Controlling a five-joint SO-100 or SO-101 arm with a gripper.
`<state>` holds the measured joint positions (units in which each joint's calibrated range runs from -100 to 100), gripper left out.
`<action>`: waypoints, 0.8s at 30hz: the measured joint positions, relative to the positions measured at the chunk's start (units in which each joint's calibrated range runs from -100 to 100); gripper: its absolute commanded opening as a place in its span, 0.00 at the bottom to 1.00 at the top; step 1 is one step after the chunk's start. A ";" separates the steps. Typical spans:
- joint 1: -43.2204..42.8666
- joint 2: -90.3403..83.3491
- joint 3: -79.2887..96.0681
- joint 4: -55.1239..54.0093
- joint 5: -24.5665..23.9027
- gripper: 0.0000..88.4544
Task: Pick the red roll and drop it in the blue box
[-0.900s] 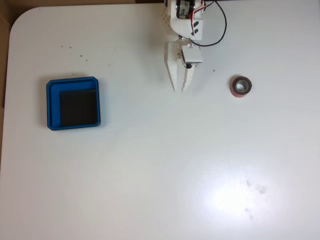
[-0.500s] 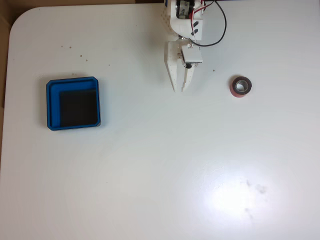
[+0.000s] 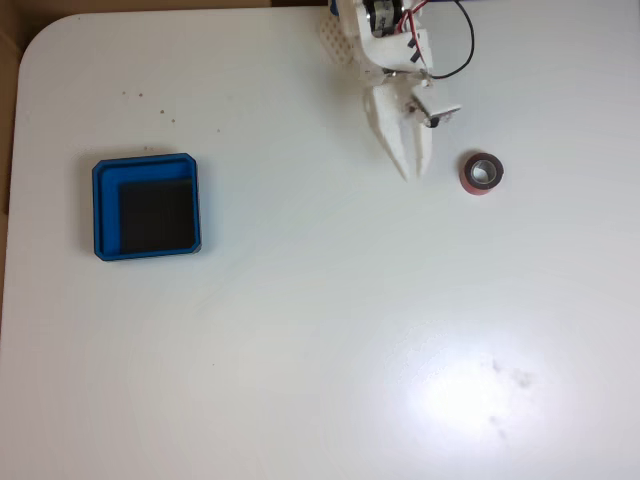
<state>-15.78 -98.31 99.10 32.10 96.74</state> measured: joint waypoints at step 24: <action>-22.46 1.19 -0.09 0.00 -0.33 0.02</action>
<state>-38.25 -97.12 99.01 32.10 96.41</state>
